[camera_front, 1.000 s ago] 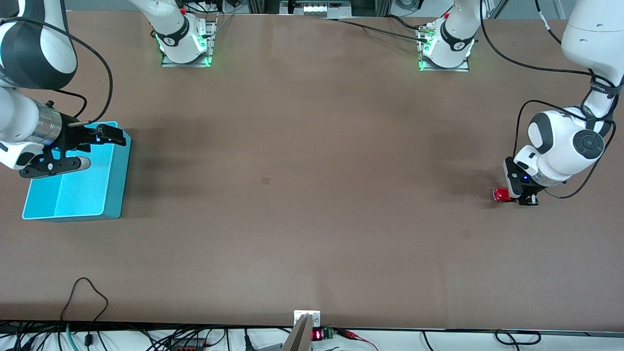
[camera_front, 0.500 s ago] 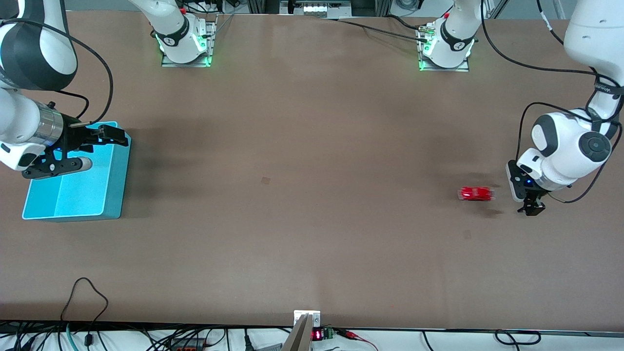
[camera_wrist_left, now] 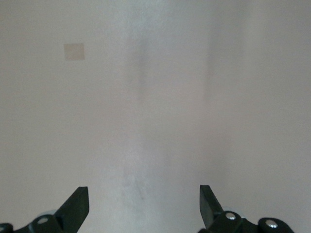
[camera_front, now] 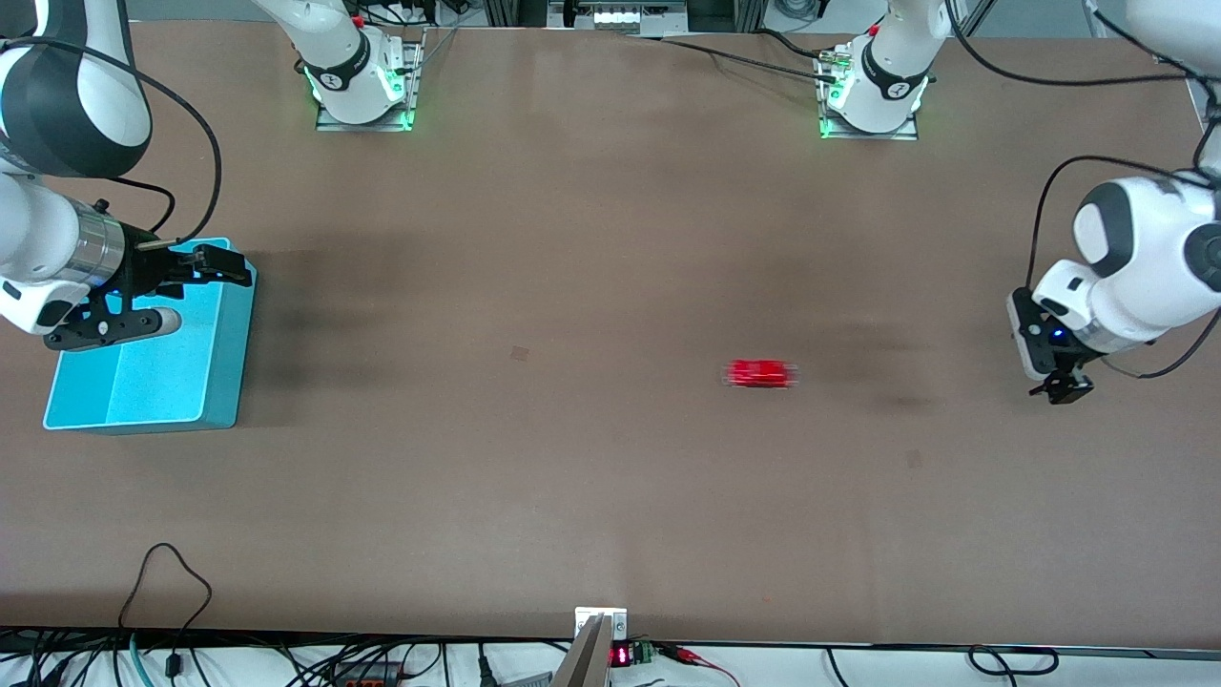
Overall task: Wind red beetle toy and store in blue box
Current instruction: 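Open the left gripper, releasing the car to roll toward the blue box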
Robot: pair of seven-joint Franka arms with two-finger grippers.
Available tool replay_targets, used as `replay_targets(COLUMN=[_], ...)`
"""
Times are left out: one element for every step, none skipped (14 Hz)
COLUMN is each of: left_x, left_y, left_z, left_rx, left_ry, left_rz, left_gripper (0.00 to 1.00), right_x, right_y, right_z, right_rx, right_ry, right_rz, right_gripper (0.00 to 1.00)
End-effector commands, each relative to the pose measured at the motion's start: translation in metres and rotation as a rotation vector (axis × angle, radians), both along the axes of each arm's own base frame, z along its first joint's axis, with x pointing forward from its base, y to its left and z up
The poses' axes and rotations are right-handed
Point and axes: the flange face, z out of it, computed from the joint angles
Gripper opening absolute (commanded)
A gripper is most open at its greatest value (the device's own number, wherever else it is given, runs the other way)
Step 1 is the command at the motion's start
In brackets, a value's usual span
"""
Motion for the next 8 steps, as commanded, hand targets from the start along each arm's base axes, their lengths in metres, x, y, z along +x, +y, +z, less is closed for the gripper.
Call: replay_targets(left_x=[0.019,0.024,0.026,0.022,0.021,0.021,0.019,0.018], left_y=[-0.011,-0.019,-0.028,-0.030,-0.030,-0.032,-0.032,-0.040], left_z=[0.052,0.071,0.085,0.100,0.106,0.114,0.122,0.132], left_rx=[-0.002,-0.005,-0.007,-0.003,0.003,0.007,0.011,0.019], left_ry=[0.046,0.066,0.090,0.141,0.165,0.170,0.180,0.189], left_rz=[0.006,-0.002,0.022,0.116,0.167,0.207,0.251,0.304], left_gripper=[1.00,1.00,1.00,1.00,1.00,1.00,1.00,1.00], right_x=[-0.001,-0.001,-0.001,-0.001,-0.001,-0.001,-0.001,-0.001], right_y=[0.000,0.000,0.000,0.000,0.000,0.000,0.000,0.000], right_z=[0.000,0.000,-0.001,0.000,0.000,0.000,-0.001,-0.001], right_rx=[0.023,0.024,0.024,0.024,0.024,0.024,0.024,0.024], right_ry=[0.006,0.006,0.008,0.006,0.006,0.006,0.008,0.008], right_rz=[0.006,0.005,0.007,0.007,0.005,0.007,0.007,0.007], right_gripper=[1.00,1.00,1.00,1.00,1.00,1.00,1.00,1.00])
